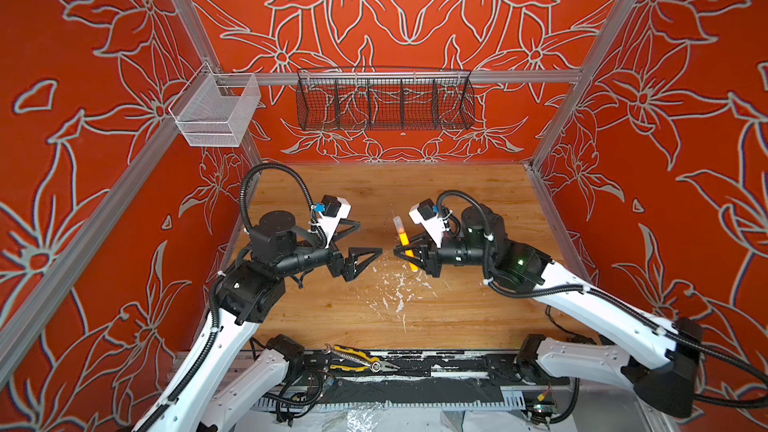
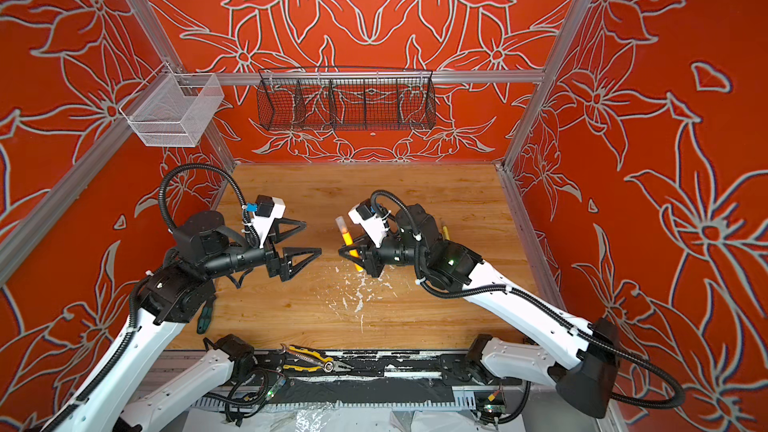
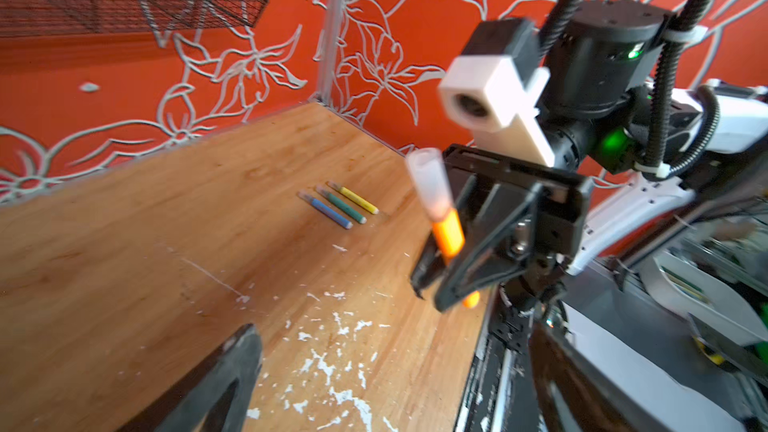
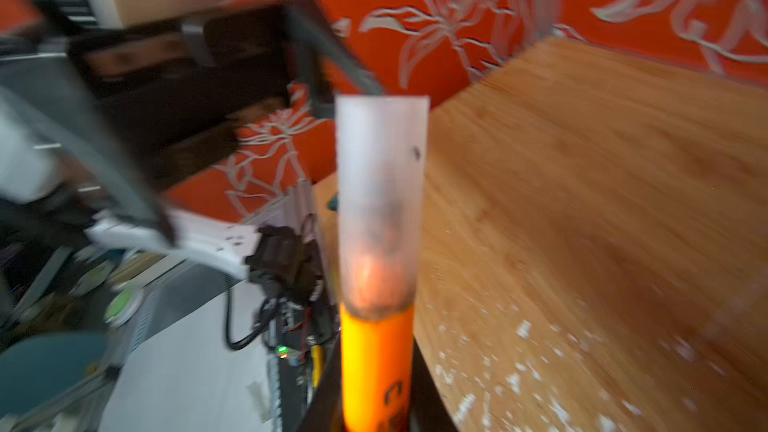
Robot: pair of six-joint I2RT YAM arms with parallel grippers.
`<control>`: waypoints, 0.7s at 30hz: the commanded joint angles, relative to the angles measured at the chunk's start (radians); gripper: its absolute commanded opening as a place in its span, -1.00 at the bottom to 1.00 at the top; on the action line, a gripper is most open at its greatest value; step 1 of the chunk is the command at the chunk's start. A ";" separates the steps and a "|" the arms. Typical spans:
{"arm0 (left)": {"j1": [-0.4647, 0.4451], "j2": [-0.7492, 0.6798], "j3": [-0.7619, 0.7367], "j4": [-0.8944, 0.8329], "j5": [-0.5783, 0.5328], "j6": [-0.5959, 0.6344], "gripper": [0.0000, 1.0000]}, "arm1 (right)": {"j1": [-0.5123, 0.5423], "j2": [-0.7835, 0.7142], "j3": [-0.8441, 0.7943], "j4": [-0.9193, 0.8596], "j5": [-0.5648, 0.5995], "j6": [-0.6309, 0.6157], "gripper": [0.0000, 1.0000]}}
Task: Insert the pens into the pen caps
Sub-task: 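Carry the capped orange marker with the right gripper beside the blue marker and lower it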
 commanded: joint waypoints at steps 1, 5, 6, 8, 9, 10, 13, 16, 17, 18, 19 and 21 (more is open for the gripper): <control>0.007 0.000 -0.015 0.029 -0.133 -0.016 0.95 | -0.059 0.104 0.030 -0.218 0.285 0.060 -1.00; 0.007 -0.015 -0.028 0.033 -0.132 -0.016 0.95 | -0.099 0.247 0.053 -0.262 0.481 0.063 -1.00; 0.007 -0.020 -0.033 0.034 -0.134 -0.015 0.95 | -0.119 0.289 0.058 -0.255 0.493 0.071 -1.00; 0.007 -0.023 -0.037 0.035 -0.135 -0.013 0.95 | -0.155 0.376 0.088 -0.267 0.519 0.088 -1.00; 0.007 -0.023 -0.038 0.033 -0.133 -0.013 0.95 | -0.167 0.422 0.105 -0.271 0.536 0.091 -1.00; 0.007 -0.023 -0.037 0.031 -0.132 -0.012 0.95 | -0.176 0.460 0.121 -0.273 0.547 0.088 -1.00; 0.008 -0.025 -0.041 0.032 -0.129 -0.009 0.95 | -0.203 0.577 0.173 -0.286 0.594 0.091 -1.00; 0.008 -0.026 -0.040 0.026 -0.125 -0.004 0.95 | -0.235 0.663 0.211 -0.302 0.616 0.092 -1.00; 0.008 -0.028 -0.040 0.023 -0.125 -0.004 0.95 | -0.247 0.683 0.216 -0.305 0.621 0.092 -1.00; 0.008 -0.030 -0.041 0.021 -0.124 -0.002 0.95 | -0.258 0.696 0.215 -0.302 0.624 0.092 -1.00; 0.008 -0.034 -0.044 0.021 -0.125 -0.002 0.95 | -0.270 0.707 0.212 -0.302 0.625 0.093 -1.00; 0.009 -0.039 -0.049 0.021 -0.124 -0.001 0.95 | -0.292 0.715 0.195 -0.285 0.627 0.095 -0.89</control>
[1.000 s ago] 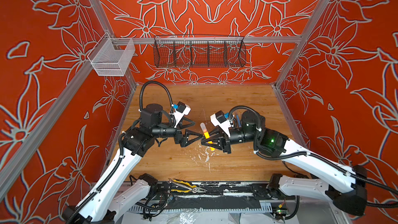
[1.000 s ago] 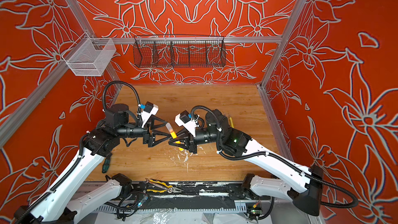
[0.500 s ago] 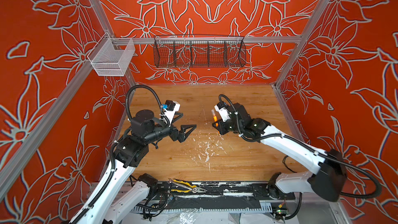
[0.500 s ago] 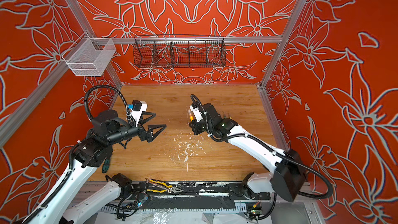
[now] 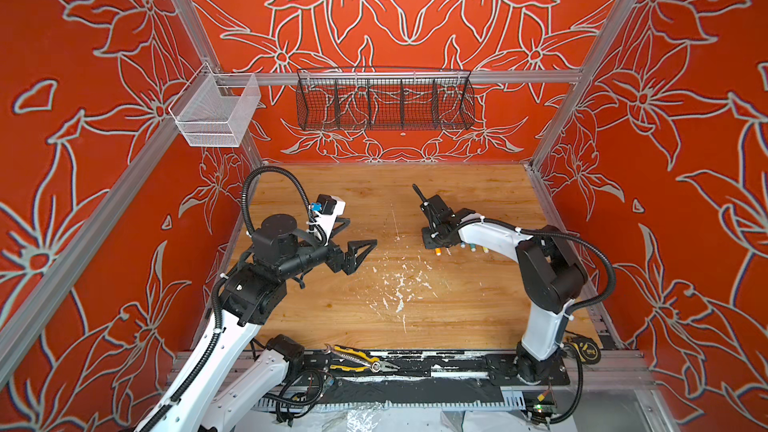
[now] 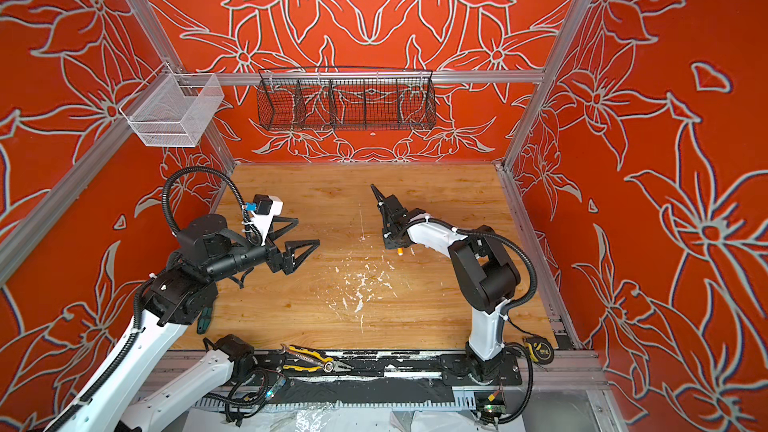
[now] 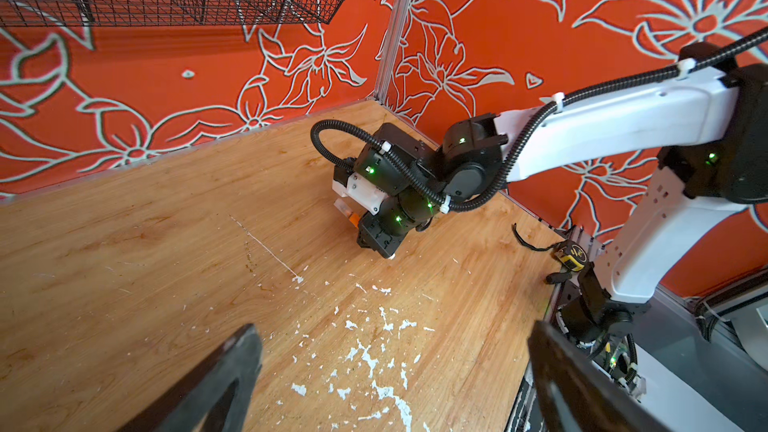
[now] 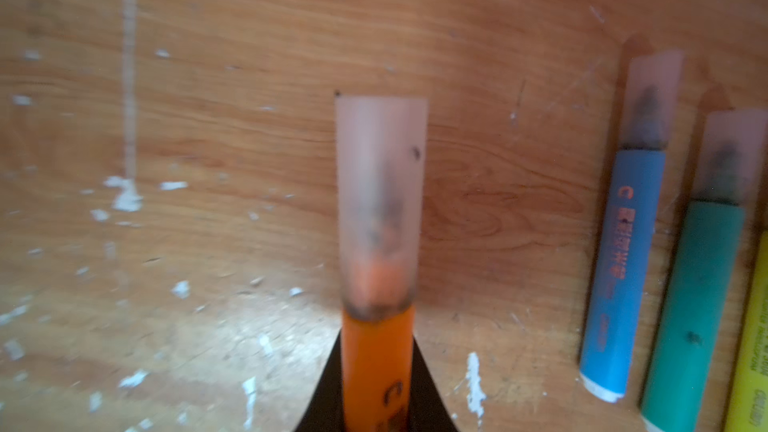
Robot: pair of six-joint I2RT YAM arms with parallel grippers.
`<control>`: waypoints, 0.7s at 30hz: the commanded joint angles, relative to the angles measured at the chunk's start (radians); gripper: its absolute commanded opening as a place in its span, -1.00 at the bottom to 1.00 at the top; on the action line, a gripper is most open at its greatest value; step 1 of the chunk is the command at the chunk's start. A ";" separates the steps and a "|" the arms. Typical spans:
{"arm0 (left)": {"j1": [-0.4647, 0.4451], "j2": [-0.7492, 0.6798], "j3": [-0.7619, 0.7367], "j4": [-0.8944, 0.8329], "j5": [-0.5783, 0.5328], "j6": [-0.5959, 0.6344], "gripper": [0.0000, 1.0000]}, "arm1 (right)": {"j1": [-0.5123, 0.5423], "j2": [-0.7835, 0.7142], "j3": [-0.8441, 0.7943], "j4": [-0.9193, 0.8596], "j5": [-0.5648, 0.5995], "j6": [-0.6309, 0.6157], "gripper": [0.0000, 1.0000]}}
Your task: Insert the pens into the pen caps
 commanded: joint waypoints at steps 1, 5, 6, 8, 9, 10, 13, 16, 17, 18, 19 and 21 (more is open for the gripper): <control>0.004 -0.019 -0.014 0.009 0.002 0.009 0.95 | -0.037 0.011 0.000 -0.017 0.044 0.017 -0.87; 0.004 -0.015 -0.016 0.015 0.011 0.005 0.95 | -0.060 0.020 -0.006 -0.023 0.044 0.006 -0.62; 0.004 -0.013 -0.016 0.016 0.013 0.005 0.95 | -0.063 0.021 -0.007 -0.024 0.042 0.004 -0.54; 0.004 -0.008 -0.015 0.019 0.018 0.003 0.95 | -0.066 0.021 -0.008 -0.028 0.043 0.000 -0.37; 0.004 -0.006 -0.015 0.019 0.021 0.002 0.95 | -0.068 0.022 -0.009 -0.028 0.045 -0.002 -0.30; 0.004 -0.003 -0.013 0.022 0.022 0.000 0.95 | -0.070 0.022 -0.009 -0.029 0.047 -0.003 -0.22; 0.004 0.001 -0.009 0.023 0.027 -0.001 0.95 | -0.076 0.020 -0.009 -0.033 0.045 -0.006 -0.14; 0.004 0.001 -0.009 0.023 0.026 -0.003 0.95 | -0.078 0.003 -0.001 -0.049 0.056 -0.020 -0.10; 0.004 0.001 -0.009 0.023 0.025 -0.004 0.95 | -0.078 -0.010 0.005 -0.060 0.065 -0.027 -0.09; 0.004 0.001 -0.008 0.026 0.020 -0.005 0.95 | -0.078 -0.023 0.010 -0.070 0.072 -0.034 -0.07; 0.004 0.002 -0.008 0.030 0.012 -0.010 0.95 | -0.078 -0.042 0.015 -0.076 0.085 -0.043 -0.04; 0.004 0.011 -0.003 0.034 -0.014 -0.021 0.95 | -0.078 -0.080 0.028 -0.105 0.107 -0.065 0.04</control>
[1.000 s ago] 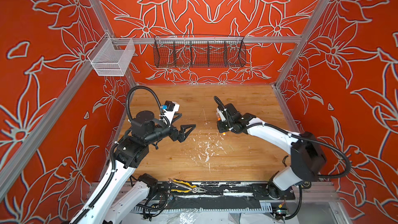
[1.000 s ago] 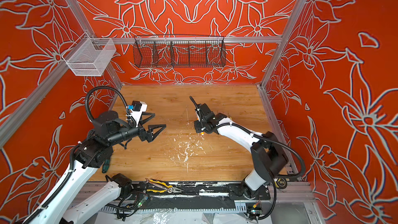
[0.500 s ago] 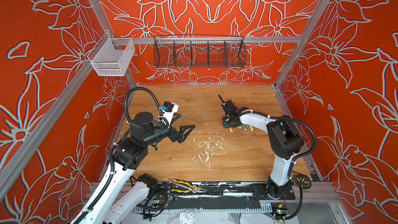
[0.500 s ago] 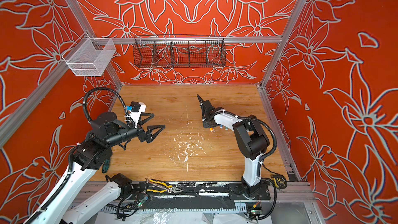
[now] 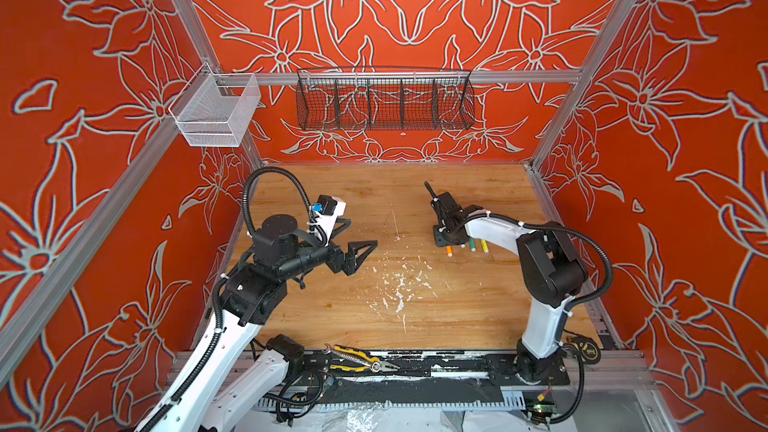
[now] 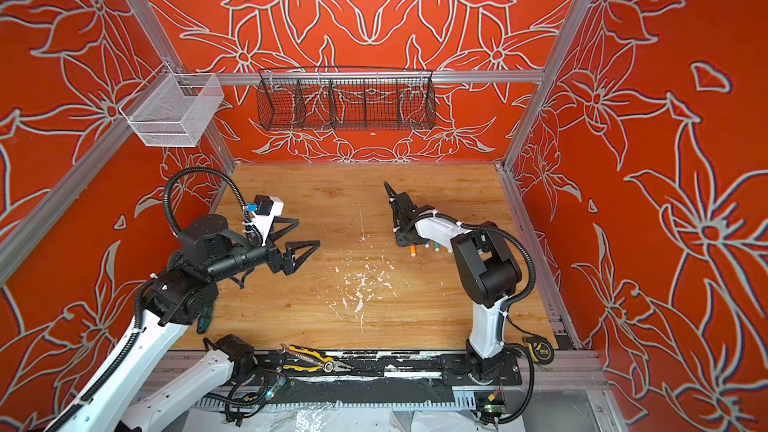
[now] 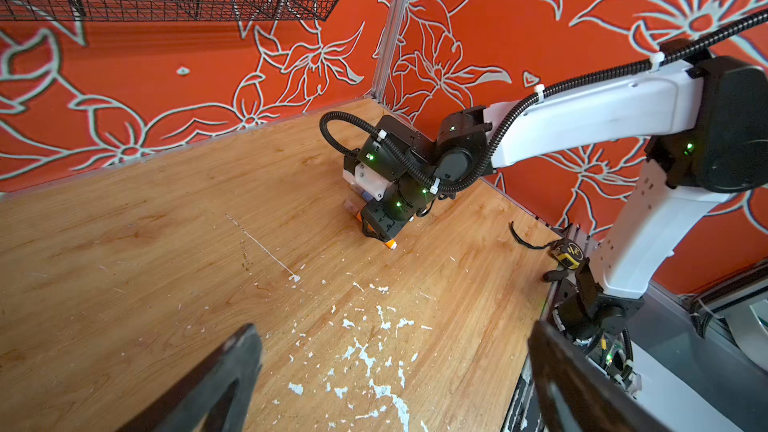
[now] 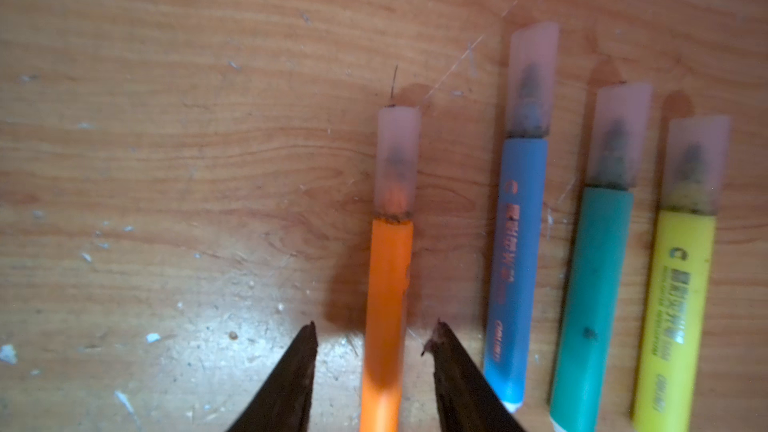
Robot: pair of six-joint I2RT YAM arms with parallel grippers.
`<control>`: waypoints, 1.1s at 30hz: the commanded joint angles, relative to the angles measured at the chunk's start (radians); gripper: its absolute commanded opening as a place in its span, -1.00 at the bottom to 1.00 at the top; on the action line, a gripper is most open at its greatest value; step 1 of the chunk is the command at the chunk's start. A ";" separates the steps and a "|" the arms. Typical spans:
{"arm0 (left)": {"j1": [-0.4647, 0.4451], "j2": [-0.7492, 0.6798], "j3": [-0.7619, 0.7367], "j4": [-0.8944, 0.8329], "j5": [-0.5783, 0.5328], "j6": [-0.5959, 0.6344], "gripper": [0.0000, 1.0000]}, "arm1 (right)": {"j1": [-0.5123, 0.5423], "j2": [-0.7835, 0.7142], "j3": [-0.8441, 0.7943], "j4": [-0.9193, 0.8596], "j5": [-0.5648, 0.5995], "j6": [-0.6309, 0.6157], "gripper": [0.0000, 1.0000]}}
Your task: Insert the pens into the pen caps
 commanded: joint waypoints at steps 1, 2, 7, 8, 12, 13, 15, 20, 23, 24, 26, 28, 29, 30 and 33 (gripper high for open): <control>0.004 0.015 0.007 0.026 -0.031 -0.020 0.95 | -0.007 -0.091 0.033 -0.070 0.064 -0.048 0.17; 0.004 0.023 0.009 0.025 -0.038 -0.026 0.95 | -0.005 -0.112 0.029 -0.067 0.064 -0.074 0.37; 0.004 0.073 -0.001 0.030 -0.194 -0.075 0.95 | -0.008 -0.206 -0.028 -0.009 0.127 -0.197 0.95; 0.004 0.091 -0.006 0.034 -0.251 -0.076 0.95 | -0.013 -0.220 -0.038 -0.002 0.144 -0.218 0.95; 0.018 0.189 -0.016 0.051 -0.415 -0.068 0.95 | -0.042 -0.280 -0.083 0.037 0.165 -0.263 0.95; 0.033 0.217 -0.020 0.063 -0.402 -0.070 0.95 | -0.053 -0.296 -0.099 0.054 0.167 -0.270 0.94; 0.052 0.278 -0.020 0.082 -0.401 -0.090 0.95 | -0.074 -0.324 -0.137 0.094 0.173 -0.285 0.95; 0.055 0.353 -0.094 0.194 -0.621 -0.077 0.95 | -0.133 -0.393 -0.284 0.264 0.212 -0.342 0.95; 0.072 0.411 -0.157 0.278 -0.814 -0.020 0.95 | -0.210 -0.442 -0.365 0.345 0.149 -0.339 0.95; 0.090 0.436 -0.174 0.298 -0.856 -0.008 0.95 | -0.239 -0.459 -0.387 0.369 0.123 -0.335 0.95; 0.131 0.476 -0.202 0.330 -0.883 -0.006 0.95 | -0.282 -0.490 -0.431 0.424 0.092 -0.334 0.95; 0.168 0.503 -0.223 0.354 -0.894 -0.015 0.95 | -0.298 -0.525 -0.477 0.491 0.095 -0.347 0.95; 0.176 0.514 -0.247 0.389 -0.904 -0.004 0.95 | -0.300 -0.538 -0.499 0.529 0.100 -0.355 0.95; 0.184 0.533 -0.284 0.453 -0.914 0.021 0.95 | -0.303 -0.551 -0.530 0.579 0.107 -0.363 0.95; 0.193 0.604 -0.349 0.578 -0.966 0.046 0.95 | -0.310 -0.572 -0.609 0.715 0.115 -0.368 0.95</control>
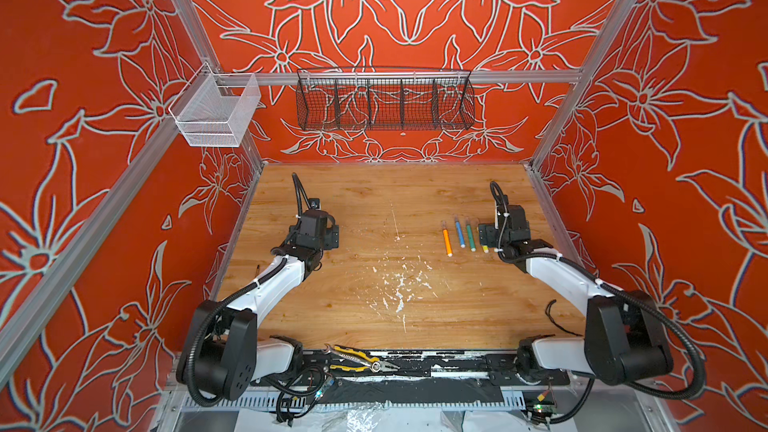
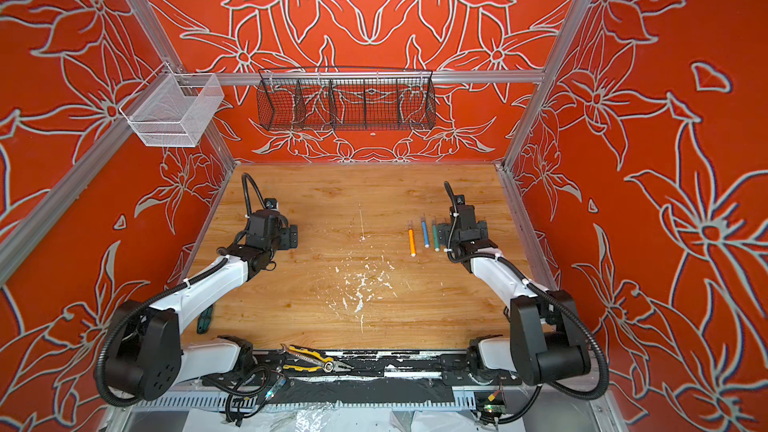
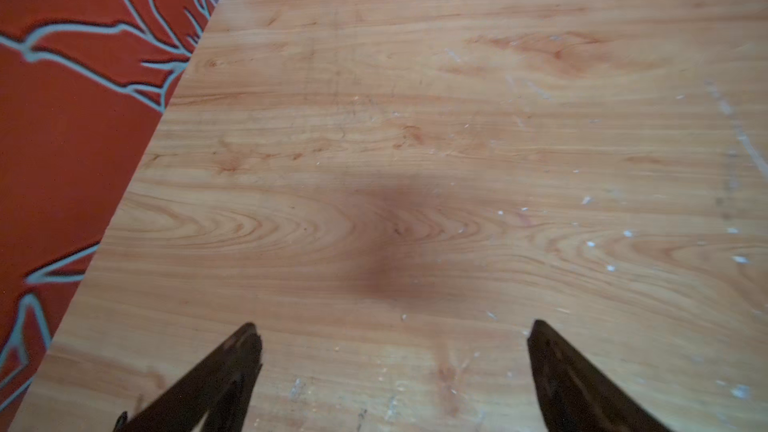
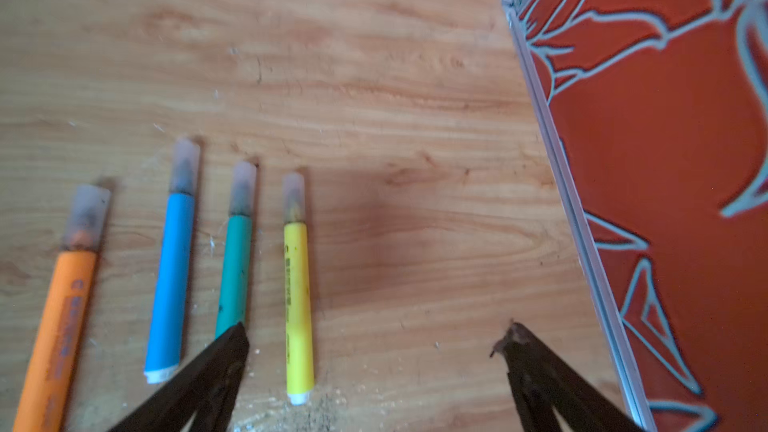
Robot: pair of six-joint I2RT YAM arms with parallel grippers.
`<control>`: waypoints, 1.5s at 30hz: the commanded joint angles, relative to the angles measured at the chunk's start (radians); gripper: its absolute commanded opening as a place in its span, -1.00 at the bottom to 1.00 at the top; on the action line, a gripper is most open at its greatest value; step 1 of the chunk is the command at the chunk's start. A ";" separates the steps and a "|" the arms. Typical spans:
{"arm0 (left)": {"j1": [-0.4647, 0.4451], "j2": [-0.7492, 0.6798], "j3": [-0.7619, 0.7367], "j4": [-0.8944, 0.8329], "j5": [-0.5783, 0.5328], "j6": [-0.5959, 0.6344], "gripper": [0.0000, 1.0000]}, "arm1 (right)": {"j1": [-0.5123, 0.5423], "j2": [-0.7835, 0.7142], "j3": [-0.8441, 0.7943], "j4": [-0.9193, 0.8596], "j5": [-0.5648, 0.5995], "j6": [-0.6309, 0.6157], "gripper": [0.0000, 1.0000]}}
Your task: Insert the pens into the pen caps
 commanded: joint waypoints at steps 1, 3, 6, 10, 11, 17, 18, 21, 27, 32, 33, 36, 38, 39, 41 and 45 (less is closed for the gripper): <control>0.008 0.080 -0.057 0.196 -0.094 0.048 0.95 | -0.004 -0.023 -0.080 0.227 -0.009 -0.030 0.95; 0.010 0.129 -0.077 0.282 -0.081 0.075 0.94 | -0.006 -0.029 -0.129 0.314 -0.001 -0.042 0.94; 0.013 0.143 -0.055 0.282 -0.050 0.077 0.95 | -0.014 -0.031 -0.199 0.447 0.008 -0.043 0.95; 0.036 0.153 -0.110 0.423 -0.039 0.092 0.94 | -0.018 0.053 -0.223 0.532 0.005 -0.041 0.95; 0.044 0.138 -0.124 0.427 -0.031 0.081 0.94 | -0.017 0.068 -0.221 0.538 0.002 -0.043 0.95; 0.072 0.032 -0.316 0.668 0.009 0.057 0.95 | -0.018 0.075 -0.334 0.742 -0.002 -0.048 0.94; 0.075 0.023 -0.338 0.700 0.017 0.058 0.95 | -0.018 0.072 -0.337 0.744 0.001 -0.045 0.94; 0.108 0.028 -0.360 0.718 0.046 0.020 0.95 | -0.018 0.067 -0.358 0.776 0.020 -0.036 0.94; 0.135 0.074 -0.353 0.748 0.137 0.037 0.95 | -0.029 0.073 -0.341 0.749 -0.001 -0.027 0.95; 0.135 0.077 -0.361 0.772 0.133 0.038 0.95 | -0.062 0.085 -0.303 0.684 -0.063 -0.011 0.95; 0.135 0.078 -0.366 0.782 0.132 0.040 0.95 | -0.066 0.087 -0.299 0.677 -0.070 -0.009 0.95; 0.135 0.081 -0.363 0.780 0.138 0.043 0.94 | -0.071 0.088 -0.294 0.669 -0.079 -0.005 0.95; 0.134 0.079 -0.363 0.776 0.141 0.041 0.94 | -0.075 0.088 -0.290 0.660 -0.085 -0.002 0.95; 0.135 0.079 -0.363 0.778 0.141 0.043 0.95 | -0.077 0.088 -0.289 0.658 -0.089 0.000 0.95; 0.134 0.078 -0.364 0.780 0.141 0.043 0.95 | -0.077 0.088 -0.289 0.660 -0.089 -0.001 0.95; 0.134 0.081 -0.364 0.780 0.141 0.043 0.94 | -0.079 0.088 -0.291 0.660 -0.089 0.000 0.95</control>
